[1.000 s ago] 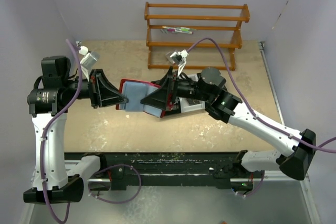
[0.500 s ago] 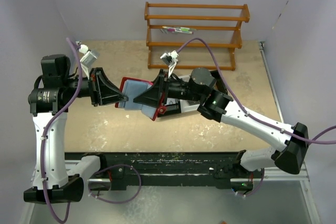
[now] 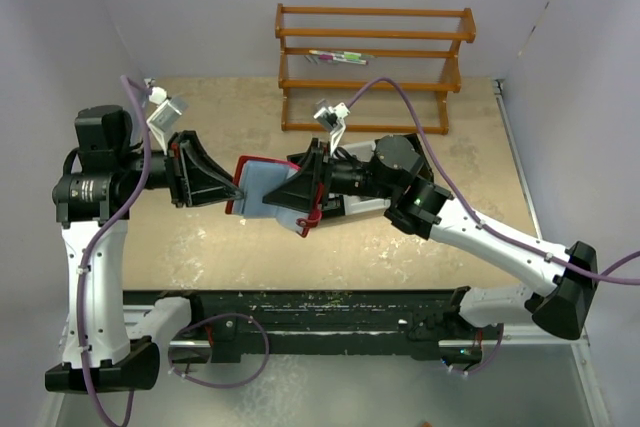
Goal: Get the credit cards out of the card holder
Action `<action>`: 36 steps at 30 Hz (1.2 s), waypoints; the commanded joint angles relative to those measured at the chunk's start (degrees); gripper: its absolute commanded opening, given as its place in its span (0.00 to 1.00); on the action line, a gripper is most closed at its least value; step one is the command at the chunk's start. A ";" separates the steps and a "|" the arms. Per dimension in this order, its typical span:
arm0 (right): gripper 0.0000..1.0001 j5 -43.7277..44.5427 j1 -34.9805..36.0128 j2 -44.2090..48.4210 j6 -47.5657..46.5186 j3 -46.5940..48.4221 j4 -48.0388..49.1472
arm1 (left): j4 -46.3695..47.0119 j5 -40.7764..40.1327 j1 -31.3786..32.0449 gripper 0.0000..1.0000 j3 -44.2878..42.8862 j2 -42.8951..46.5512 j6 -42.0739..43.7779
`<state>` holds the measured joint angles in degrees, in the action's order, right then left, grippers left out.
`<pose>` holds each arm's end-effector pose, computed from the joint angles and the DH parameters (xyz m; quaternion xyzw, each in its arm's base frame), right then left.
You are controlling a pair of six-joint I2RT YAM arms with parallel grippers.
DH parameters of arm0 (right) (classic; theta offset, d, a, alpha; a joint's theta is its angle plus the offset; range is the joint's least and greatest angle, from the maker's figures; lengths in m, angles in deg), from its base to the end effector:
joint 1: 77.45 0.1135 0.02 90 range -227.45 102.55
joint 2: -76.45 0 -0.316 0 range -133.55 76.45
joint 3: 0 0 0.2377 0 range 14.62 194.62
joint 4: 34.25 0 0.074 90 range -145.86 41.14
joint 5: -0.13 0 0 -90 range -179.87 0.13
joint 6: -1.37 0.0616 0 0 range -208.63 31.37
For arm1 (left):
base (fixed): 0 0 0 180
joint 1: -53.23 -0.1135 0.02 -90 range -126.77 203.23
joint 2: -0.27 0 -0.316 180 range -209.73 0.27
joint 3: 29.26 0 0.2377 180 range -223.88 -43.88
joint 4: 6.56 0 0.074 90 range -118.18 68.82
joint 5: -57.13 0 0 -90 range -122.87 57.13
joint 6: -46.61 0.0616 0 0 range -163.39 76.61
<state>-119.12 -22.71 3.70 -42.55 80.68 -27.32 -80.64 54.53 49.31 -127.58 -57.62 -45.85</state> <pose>0.1401 0.2502 0.4808 -0.2441 0.5732 0.6891 0.3701 0.1009 -0.0548 0.4928 0.2902 0.6545 -0.6046 0.3491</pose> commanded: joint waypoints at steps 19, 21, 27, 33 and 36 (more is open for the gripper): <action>0.00 -9.77 0.06 2.82 2.96 -2.05 15.24 | -3.01 2.80 0.30 0.09 -2.12 0.29 4.30; 0.00 -9.73 0.10 2.65 3.30 -2.02 15.35 | -1.78 2.19 0.32 0.08 -2.17 0.69 3.03; 0.00 -9.80 0.08 2.45 3.39 -1.90 15.87 | -0.76 -3.78 0.27 0.24 -1.69 1.46 2.46; 0.00 -8.93 0.05 1.00 3.94 -0.94 18.11 | -0.88 -5.15 0.32 0.54 -1.16 1.11 2.29; 0.00 -9.18 0.09 -0.02 4.98 -0.47 19.99 | -0.56 -4.85 0.31 0.56 -1.07 1.20 1.97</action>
<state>-128.17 -22.71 4.02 -39.03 78.01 -14.80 -82.91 49.79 49.53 -127.67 -56.57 -43.78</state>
